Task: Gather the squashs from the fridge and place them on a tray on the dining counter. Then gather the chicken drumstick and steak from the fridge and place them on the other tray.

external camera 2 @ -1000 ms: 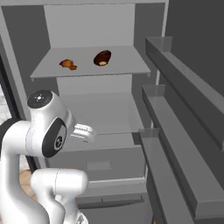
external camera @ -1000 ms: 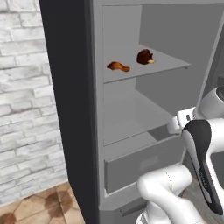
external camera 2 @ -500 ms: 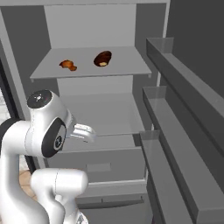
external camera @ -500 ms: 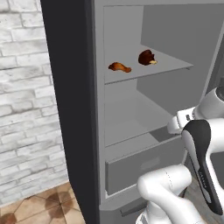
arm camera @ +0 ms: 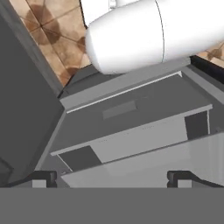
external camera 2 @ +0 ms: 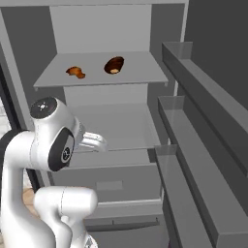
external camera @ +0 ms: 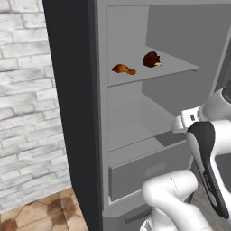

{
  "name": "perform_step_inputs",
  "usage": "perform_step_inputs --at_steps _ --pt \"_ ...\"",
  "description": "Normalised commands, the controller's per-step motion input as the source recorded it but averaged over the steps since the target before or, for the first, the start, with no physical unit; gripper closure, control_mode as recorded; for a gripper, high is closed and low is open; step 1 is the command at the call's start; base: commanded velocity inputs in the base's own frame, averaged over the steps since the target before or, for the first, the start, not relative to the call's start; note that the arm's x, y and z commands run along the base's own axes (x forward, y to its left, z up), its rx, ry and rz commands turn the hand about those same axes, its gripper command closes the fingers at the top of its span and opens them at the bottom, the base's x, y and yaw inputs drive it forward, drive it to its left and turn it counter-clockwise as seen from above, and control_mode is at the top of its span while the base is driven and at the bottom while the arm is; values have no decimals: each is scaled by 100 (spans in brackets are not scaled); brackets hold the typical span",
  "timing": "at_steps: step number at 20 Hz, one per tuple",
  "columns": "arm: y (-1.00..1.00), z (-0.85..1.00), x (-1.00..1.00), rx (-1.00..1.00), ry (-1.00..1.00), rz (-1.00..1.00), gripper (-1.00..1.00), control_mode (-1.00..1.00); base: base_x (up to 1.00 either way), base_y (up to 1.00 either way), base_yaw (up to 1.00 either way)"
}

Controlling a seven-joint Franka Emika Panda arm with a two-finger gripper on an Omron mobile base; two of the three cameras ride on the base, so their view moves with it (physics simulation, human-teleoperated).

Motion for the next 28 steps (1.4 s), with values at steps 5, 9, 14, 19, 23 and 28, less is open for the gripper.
perform_step_inputs --at_steps 5,9,14,19,23,28 --pt "-1 91 0 -10 -33 3 -100 -100 0 0 0" --pt "2 85 24 -8 -23 1 -100 -100 0 0 0" --pt "0 63 63 -5 -9 2 -100 -100 0 0 0" --pt "1 35 57 -7 -6 0 -100 -100 0 0 0" --pt "0 30 58 -3 -1 0 -100 -100 0 0 0" --pt "0 28 50 0 0 2 -100 -100 0 0 0"
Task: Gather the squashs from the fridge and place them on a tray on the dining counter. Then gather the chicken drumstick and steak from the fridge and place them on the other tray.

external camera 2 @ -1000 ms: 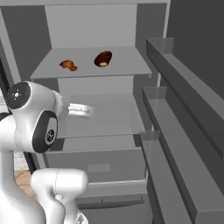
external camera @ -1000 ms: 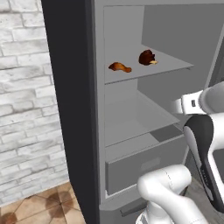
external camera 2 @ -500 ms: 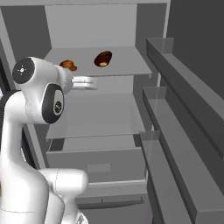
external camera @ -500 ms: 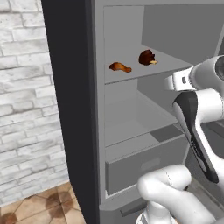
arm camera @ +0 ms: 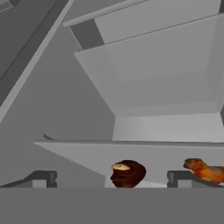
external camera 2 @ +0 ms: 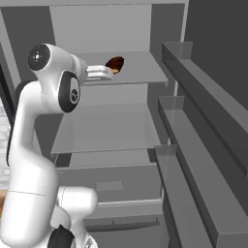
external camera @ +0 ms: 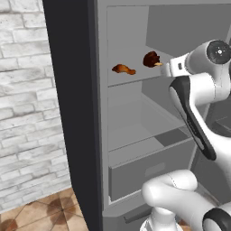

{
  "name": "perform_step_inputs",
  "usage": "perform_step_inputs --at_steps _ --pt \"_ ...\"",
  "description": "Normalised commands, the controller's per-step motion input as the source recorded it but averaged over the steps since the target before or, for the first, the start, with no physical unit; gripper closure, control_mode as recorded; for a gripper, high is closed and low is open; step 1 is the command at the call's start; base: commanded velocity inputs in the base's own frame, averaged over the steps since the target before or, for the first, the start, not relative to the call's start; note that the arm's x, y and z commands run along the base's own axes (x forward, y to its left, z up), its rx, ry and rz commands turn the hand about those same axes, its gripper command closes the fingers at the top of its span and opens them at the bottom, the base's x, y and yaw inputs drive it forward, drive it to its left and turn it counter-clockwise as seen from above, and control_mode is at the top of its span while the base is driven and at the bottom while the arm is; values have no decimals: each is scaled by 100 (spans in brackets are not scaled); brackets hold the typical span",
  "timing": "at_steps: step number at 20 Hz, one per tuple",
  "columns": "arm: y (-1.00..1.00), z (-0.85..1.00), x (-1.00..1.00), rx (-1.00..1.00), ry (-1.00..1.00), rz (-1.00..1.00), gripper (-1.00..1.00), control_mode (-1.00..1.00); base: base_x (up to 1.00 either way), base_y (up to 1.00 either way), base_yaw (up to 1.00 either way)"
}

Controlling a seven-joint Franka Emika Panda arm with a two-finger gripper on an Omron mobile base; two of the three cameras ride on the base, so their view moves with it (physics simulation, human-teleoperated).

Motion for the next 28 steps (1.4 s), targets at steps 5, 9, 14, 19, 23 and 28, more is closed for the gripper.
perform_step_inputs --at_steps 5,9,14,19,23,28 --pt "2 18 48 0 3 4 -100 -100 0 0 0" --pt "18 -1 54 0 8 1 -100 -100 0 0 0" --pt "11 -13 42 0 7 0 -100 -100 0 0 0" --pt "-3 -14 35 0 2 0 -100 -100 0 0 0" --pt "-2 -13 39 0 0 0 -100 -100 0 0 0" --pt "-3 -9 41 0 1 0 -100 -100 0 0 0"
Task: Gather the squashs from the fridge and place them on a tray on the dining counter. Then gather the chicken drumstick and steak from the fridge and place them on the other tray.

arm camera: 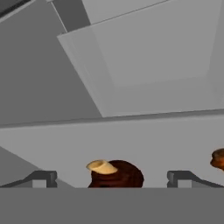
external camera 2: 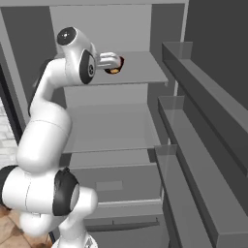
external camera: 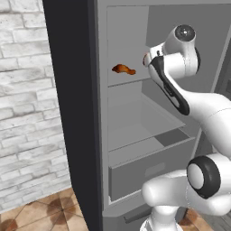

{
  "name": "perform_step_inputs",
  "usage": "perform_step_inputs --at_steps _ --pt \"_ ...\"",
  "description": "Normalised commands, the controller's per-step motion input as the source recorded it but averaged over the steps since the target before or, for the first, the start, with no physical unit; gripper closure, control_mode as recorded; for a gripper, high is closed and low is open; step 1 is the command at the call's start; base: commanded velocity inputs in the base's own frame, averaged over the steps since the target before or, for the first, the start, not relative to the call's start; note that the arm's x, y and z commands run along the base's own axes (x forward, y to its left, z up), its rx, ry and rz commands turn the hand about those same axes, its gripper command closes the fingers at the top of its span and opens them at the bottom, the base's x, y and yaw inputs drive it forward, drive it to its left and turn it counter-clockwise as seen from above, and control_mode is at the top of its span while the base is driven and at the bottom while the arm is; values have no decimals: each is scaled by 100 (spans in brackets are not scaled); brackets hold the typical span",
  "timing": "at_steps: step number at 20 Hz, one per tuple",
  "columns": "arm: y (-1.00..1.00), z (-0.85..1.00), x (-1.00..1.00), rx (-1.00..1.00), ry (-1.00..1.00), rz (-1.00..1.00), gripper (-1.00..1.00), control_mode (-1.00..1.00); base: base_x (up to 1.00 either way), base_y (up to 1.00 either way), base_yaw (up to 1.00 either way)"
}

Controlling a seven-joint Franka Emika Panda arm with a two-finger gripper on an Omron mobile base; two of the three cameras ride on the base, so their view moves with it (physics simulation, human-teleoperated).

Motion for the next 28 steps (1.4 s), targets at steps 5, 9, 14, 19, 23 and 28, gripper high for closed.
perform_step_inputs --at_steps 5,9,14,19,23,28 --pt "-6 -6 38 0 2 0 -100 -100 0 0 0" --pt "-8 -7 35 0 4 0 -100 -100 0 0 0" --pt "-9 -9 36 0 5 0 -100 -100 0 0 0" --pt "-6 -11 38 0 6 1 -100 -100 0 0 0" --pt "-2 -10 40 0 6 1 -100 -100 0 0 0" --pt "-1 -10 20 0 3 1 -100 -100 0 0 0"
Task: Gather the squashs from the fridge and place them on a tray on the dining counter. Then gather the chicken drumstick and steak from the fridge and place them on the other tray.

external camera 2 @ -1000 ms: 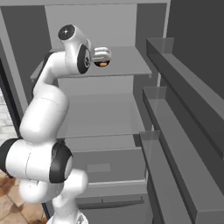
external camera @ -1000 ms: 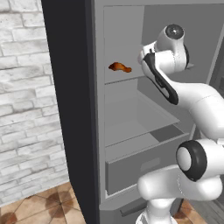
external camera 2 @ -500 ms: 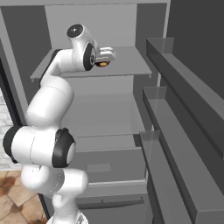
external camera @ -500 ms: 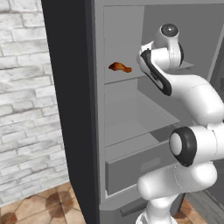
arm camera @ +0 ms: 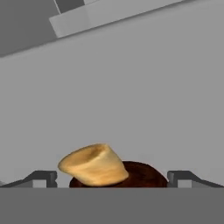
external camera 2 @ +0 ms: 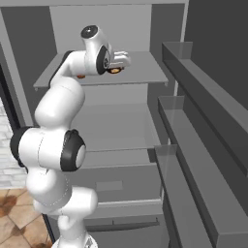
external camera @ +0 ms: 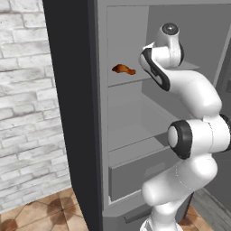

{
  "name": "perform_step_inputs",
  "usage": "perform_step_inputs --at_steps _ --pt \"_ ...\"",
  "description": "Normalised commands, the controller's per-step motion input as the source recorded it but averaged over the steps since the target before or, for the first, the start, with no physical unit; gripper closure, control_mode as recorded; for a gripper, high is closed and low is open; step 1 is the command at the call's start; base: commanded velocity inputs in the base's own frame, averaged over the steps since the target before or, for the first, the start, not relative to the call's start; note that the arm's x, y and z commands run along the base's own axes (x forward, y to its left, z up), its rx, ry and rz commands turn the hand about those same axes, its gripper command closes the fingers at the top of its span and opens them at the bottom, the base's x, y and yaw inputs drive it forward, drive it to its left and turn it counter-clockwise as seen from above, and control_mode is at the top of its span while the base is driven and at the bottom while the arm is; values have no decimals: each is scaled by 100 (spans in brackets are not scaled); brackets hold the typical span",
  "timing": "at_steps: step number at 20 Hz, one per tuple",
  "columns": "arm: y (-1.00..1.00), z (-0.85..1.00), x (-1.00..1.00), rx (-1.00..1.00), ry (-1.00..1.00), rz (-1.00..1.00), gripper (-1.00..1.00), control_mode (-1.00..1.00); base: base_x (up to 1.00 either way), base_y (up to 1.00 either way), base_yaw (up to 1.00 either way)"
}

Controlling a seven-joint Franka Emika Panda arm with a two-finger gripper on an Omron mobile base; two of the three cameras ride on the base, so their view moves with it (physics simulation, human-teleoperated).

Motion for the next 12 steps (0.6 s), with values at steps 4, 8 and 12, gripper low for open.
perform_step_inputs --at_steps 4,8,12 --pt "-2 -12 11 0 2 1 -100 -100 0 0 0" --pt "-3 -14 0 0 1 0 -100 -100 0 0 0" --pt "0 -20 0 0 2 0 100 -100 0 0 0"
